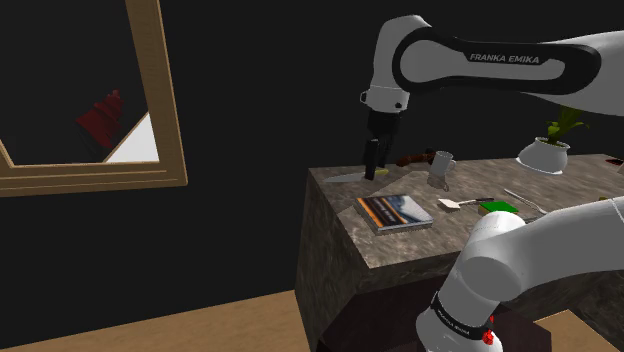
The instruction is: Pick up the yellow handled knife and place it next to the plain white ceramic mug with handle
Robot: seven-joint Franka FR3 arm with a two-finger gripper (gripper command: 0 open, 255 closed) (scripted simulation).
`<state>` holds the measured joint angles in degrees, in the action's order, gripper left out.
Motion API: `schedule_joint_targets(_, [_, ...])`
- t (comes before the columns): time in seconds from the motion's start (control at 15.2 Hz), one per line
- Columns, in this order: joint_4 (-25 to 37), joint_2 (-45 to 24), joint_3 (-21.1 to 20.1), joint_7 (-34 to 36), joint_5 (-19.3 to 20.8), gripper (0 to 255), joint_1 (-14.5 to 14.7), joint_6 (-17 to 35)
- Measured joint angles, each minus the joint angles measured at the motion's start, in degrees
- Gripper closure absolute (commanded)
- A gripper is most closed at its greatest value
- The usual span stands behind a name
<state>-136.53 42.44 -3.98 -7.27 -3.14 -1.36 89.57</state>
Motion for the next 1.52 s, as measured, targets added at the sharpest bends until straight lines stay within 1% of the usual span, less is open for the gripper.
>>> schedule_joint_targets(0.07, [0.0, 0.0, 0.0, 0.0, 0.0, 0, 0.0, 0.0])
schedule_joint_targets(0.2, [-1.1, -0.2, 1.4, -2.7, 1.1, 0, -0.1, 1.3])
schedule_joint_targets(0.46, [-3.6, -0.9, 6.8, -12.0, 5.3, 0, -0.8, 4.9])
schedule_joint_targets(0.73, [-4.5, -3.9, 11.9, -21.2, 9.0, 0, -1.2, 9.4])
schedule_joint_targets(1.19, [-2.8, -13.3, 21.1, -37.4, 13.3, 0, -1.3, 18.7])
schedule_joint_targets(1.52, [1.4, -23.2, 27.4, -49.6, 13.2, 0, -0.4, 25.4])
